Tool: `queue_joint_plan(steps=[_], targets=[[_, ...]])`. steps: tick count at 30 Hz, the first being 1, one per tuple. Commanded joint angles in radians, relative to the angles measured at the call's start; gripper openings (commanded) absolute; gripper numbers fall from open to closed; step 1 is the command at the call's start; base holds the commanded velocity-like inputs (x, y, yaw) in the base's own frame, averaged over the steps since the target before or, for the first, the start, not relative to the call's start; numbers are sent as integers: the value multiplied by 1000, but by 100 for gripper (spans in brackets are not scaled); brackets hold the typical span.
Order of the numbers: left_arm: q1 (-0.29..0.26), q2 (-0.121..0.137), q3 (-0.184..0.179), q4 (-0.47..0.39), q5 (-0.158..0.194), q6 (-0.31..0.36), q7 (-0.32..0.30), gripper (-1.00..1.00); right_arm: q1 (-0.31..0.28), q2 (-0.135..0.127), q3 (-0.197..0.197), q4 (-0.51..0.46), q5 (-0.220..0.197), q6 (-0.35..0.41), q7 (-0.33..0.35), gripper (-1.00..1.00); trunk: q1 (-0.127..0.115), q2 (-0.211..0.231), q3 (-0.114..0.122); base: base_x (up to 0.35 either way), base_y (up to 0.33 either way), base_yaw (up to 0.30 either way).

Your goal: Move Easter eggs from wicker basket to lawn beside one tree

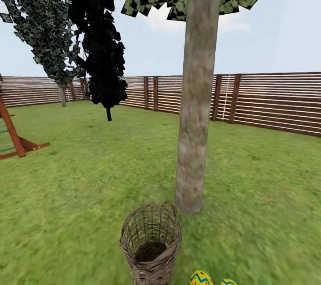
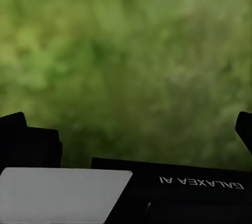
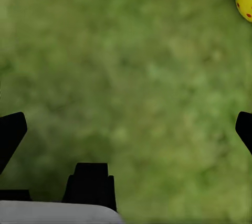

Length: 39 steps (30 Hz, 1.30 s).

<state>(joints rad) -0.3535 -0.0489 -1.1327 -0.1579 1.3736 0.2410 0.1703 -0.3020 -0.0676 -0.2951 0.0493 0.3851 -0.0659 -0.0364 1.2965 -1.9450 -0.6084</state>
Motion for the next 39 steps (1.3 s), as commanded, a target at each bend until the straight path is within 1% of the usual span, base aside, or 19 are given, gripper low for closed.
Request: queue_joint_plan(steps=[1, 7, 10, 13, 16, 20, 32, 39], targets=[[-1, 1, -6, -2, 7, 2, 6, 100, -2, -1, -8, 5, 9, -7, -3, 100, 0, -1, -3, 0, 0, 90], [-1, 3, -5, -1, 11, 1, 6, 100, -2, -2, -9, 8, 4, -8, -1, 100, 0, -1, -12, 0, 0, 86], [-1, 10, -5, 0, 10, 1, 6, 100, -2, -3, -10, 15, 3, -8, -2, 100, 0, -1, -17, 0, 0, 72], [-1, 20, -7, 2, 3, 4, 8, 100, -2, -4, -10, 18, 3, -8, -3, 100, 0, -1, -22, 0, 0, 65], [-1, 45, -8, 31, 2, 4, 8, 100, -2, -5, -10, 18, 2, -8, -5, 100, 0, -1, -27, 0, 0, 40], [-1, 56, -9, 71, 2, 2, 8, 100, -2, -5, -10, 18, 2, -8, -5, 100, 0, -1, -33, 0, 0, 7], [2, 56, -9, 80, 4, -1, 1, 100, -2, -3, -10, 20, 1, -9, -5, 100, 0, -1, -52, 0, 0, 0], [36, 52, -9, 77, 5, 1, -2, 100, 5, -2, -10, 20, 1, -8, -6, 100, -27, 48, -42, 0, 0, 0]])
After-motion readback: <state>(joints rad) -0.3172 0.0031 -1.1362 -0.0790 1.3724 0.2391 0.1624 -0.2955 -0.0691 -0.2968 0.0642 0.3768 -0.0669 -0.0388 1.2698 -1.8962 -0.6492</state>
